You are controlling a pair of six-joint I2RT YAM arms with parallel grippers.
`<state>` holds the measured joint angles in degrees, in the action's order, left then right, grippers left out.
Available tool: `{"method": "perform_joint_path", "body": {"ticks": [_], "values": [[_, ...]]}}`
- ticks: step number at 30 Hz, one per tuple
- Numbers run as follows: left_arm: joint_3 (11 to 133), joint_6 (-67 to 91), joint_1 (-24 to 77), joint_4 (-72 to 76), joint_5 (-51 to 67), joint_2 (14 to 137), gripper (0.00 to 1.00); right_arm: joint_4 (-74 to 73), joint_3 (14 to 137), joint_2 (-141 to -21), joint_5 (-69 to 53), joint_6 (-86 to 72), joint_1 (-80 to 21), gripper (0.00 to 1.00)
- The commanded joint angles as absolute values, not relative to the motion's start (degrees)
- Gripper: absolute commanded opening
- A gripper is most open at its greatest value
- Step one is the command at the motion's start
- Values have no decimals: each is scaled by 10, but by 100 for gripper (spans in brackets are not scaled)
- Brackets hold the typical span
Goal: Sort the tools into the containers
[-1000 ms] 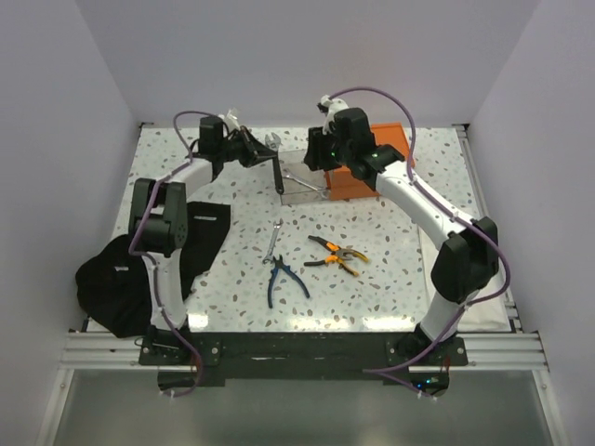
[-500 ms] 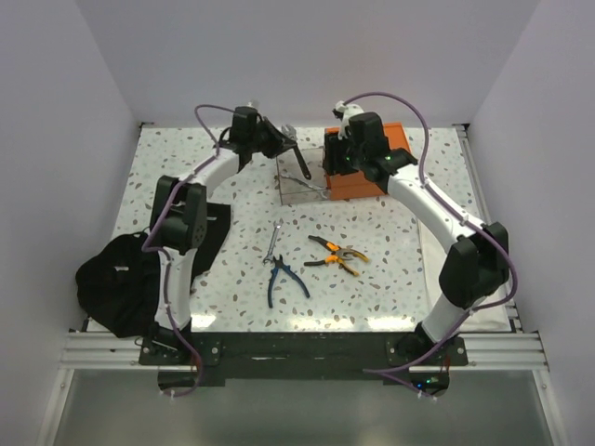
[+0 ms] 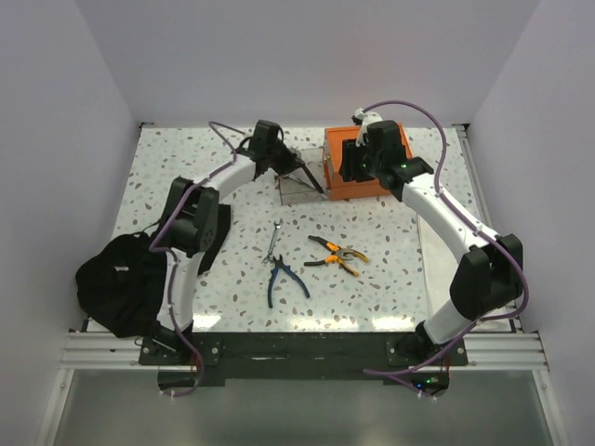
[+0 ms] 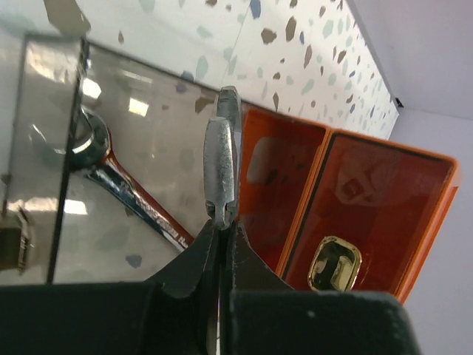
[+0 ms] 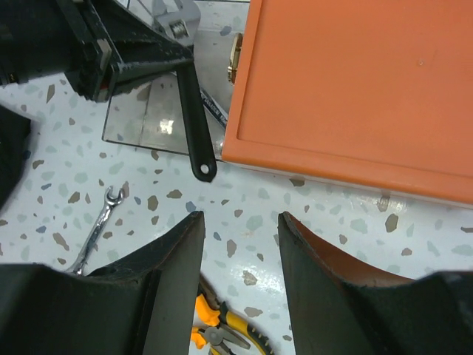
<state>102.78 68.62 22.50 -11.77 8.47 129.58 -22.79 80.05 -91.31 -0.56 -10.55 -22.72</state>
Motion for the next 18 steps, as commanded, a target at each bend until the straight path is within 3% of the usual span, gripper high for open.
{"method": "perform_joint_path", "body": {"ticks": [1, 3, 4, 7, 18], "values": [[1023, 750, 242, -124, 77, 1268, 14, -213, 803, -893, -12, -114, -223, 49], [1039, 758, 243, -128, 82, 1269, 32, -220, 808, -896, -18, -117, -223, 49], [1045, 759, 243, -133, 78, 1269, 51, -221, 810, -897, -21, -117, -223, 49], [1045, 761, 235, -127, 88, 1255, 65, -222, 813, -901, -29, -121, -223, 49], [978, 716, 186, -76, 154, 1158, 70, -210, 825, -933, -95, -123, -225, 46]]}}
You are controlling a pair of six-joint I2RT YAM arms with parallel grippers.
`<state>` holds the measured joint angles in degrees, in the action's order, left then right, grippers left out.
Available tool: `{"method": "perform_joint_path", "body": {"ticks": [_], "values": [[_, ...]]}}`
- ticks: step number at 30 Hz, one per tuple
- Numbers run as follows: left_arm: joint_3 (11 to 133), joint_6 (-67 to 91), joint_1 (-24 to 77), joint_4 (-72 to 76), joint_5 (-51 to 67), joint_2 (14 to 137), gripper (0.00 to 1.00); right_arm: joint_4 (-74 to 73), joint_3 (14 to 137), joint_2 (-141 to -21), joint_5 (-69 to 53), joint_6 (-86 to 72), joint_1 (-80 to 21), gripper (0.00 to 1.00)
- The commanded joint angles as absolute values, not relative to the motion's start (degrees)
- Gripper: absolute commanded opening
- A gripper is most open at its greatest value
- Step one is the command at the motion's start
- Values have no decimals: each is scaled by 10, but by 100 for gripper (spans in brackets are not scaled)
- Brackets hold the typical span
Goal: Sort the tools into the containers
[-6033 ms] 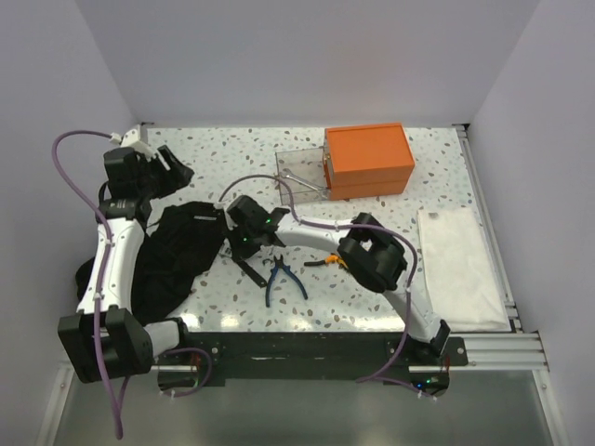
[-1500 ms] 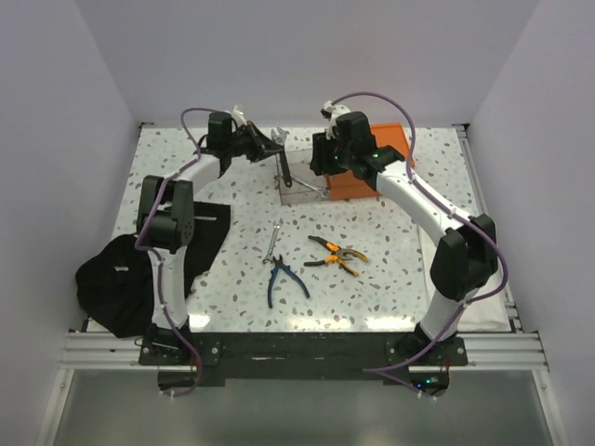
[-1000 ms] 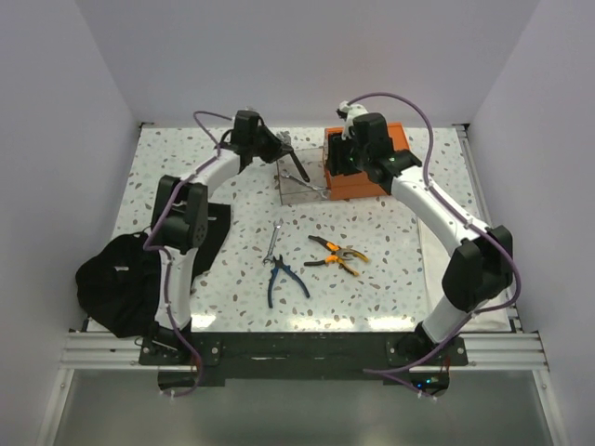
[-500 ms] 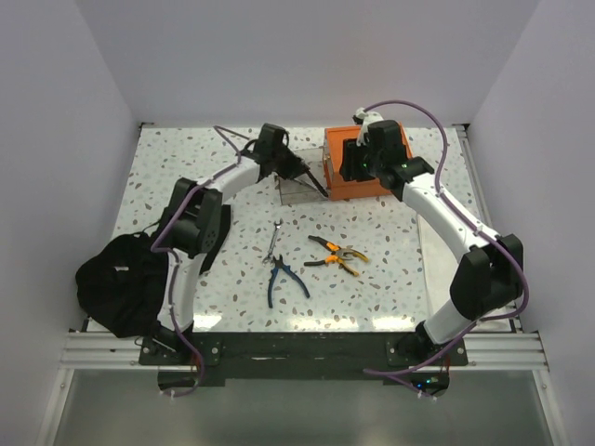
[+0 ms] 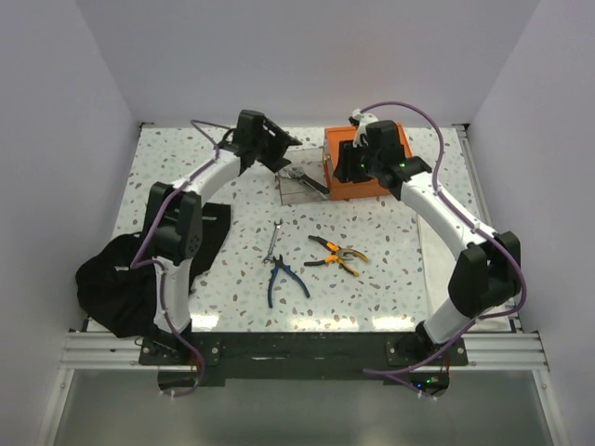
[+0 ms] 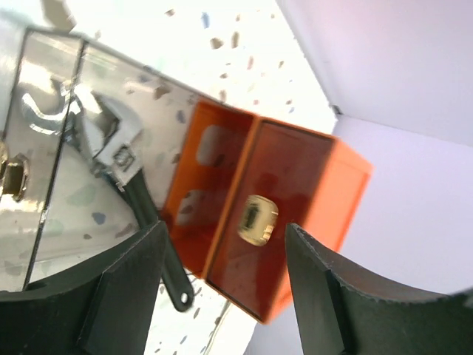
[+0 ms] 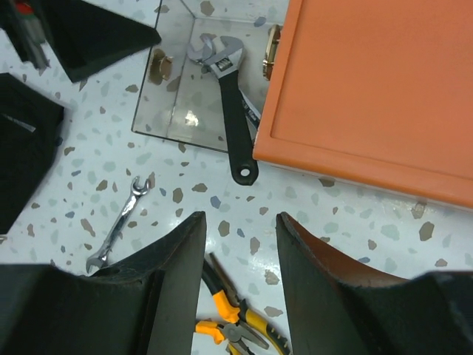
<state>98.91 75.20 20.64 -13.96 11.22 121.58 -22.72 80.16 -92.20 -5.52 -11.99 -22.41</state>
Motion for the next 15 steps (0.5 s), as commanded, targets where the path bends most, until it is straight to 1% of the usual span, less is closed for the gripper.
{"method": "perform_joint_path", "body": {"ticks": [1, 3, 4, 5, 6, 7, 8, 10, 11, 12, 15], "values": [[977, 704, 184, -64, 174, 1149, 69, -208, 822, -939, -105, -107, -230, 45], [963, 665, 174, -20, 201, 1136, 70, -208, 817, -945, -105, -74, -243, 43], [955, 650, 169, -9, 228, 1120, 70, -207, 815, -952, -100, -31, -250, 42], [944, 636, 163, 18, 242, 1109, 69, -208, 814, -956, -102, -11, -265, 24], [918, 626, 145, 43, 256, 1099, 67, -214, 815, -961, -105, 4, -271, 14], [901, 625, 135, 56, 283, 1076, 66, -215, 816, -968, -108, 34, -272, 5], [884, 624, 123, 67, 292, 1064, 65, -215, 816, -977, -116, 39, -276, 0], [840, 607, 91, 70, 309, 1029, 63, -228, 826, -990, -121, 54, -278, 0], [826, 596, 81, 71, 315, 1020, 61, -233, 830, -1000, -121, 61, -280, 0], [804, 564, 65, 68, 319, 1011, 56, -238, 831, -1005, -117, 65, -282, 0], [776, 497, 52, 21, 312, 990, 53, -246, 841, -1023, -84, 84, -293, 0]]}}
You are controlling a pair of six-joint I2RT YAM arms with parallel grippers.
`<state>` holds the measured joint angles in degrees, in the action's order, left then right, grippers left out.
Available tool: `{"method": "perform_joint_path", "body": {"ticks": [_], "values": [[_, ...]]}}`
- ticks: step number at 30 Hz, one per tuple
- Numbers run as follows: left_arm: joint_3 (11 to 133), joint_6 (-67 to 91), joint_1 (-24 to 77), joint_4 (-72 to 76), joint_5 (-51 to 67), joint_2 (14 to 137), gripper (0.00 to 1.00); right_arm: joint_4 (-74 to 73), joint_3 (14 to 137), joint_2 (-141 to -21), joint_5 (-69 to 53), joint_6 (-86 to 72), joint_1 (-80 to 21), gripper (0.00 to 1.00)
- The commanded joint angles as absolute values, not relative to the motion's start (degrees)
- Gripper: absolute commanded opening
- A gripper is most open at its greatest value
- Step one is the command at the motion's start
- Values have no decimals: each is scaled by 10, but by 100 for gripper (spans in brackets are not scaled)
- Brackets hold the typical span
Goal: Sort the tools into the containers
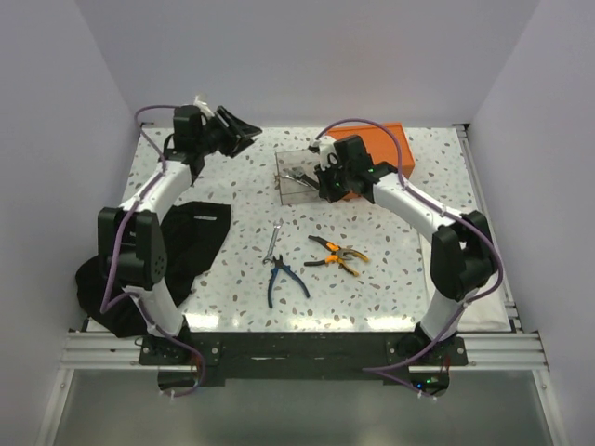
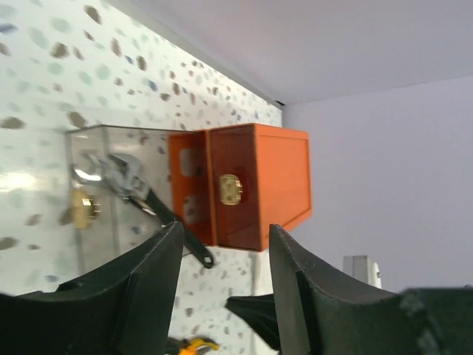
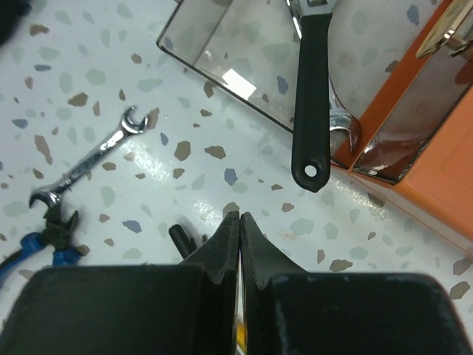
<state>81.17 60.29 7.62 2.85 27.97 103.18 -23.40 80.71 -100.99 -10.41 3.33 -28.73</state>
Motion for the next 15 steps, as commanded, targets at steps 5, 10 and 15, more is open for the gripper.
{"method": "perform_joint_path", "body": {"ticks": [5, 10, 15], "values": [[716, 484, 51, 17, 329, 979, 52, -253, 862, -1057, -14, 119, -308, 0], [634, 517, 50, 71, 321, 941, 53, -257, 905, -1109, 37, 157, -313, 0], [600, 525, 43, 84, 321, 921, 53, -245, 948, -1145, 93, 179, -314, 0]]}}
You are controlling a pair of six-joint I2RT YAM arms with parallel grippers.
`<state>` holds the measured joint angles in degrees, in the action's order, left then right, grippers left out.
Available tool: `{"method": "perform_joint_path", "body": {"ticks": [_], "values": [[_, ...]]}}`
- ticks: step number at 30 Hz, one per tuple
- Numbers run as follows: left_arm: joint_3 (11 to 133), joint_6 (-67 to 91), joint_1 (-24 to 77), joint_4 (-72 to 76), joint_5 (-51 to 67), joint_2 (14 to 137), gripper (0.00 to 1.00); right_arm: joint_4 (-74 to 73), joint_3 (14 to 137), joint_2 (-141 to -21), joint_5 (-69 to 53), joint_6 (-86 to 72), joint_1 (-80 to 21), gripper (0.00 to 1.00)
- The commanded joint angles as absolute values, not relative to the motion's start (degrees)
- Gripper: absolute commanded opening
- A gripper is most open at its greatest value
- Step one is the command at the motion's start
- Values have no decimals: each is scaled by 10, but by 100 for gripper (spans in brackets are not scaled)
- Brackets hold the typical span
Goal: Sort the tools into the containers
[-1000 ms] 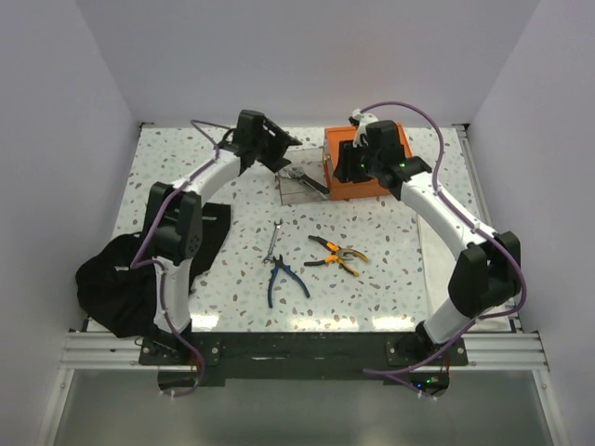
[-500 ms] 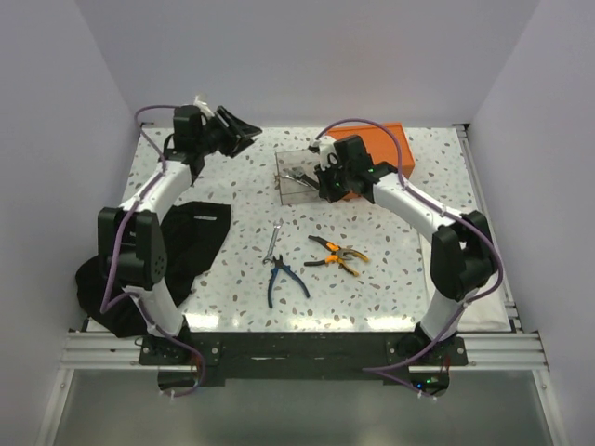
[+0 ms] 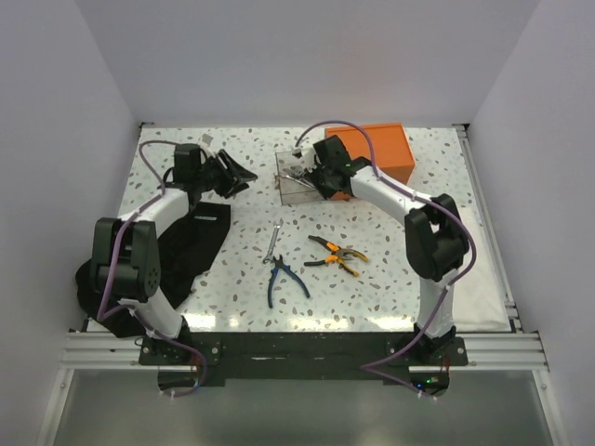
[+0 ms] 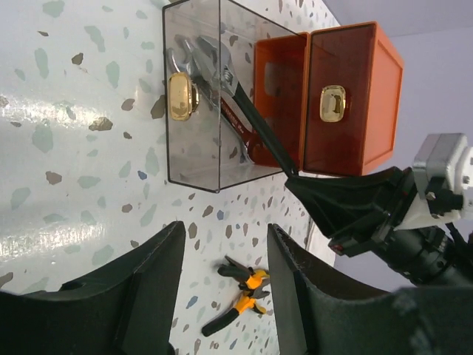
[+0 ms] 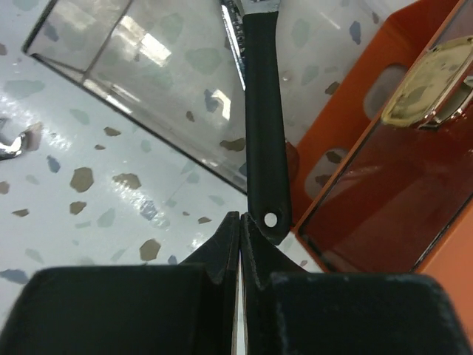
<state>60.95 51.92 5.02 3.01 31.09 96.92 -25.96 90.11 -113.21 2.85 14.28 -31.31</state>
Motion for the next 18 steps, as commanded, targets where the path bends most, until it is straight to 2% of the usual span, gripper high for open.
{"method": "perform_joint_path", "body": {"ticks": [1, 9, 18], "values": [[597, 525, 42, 85, 323, 917, 53, -243, 954, -1150, 99, 187, -316, 0], [567, 550, 41, 106, 326, 910, 53, -193, 949, -1161, 155, 219, -332, 0], [550, 553, 41, 110, 326, 902, 54, -192, 940, -1159, 142, 236, -344, 0]]}}
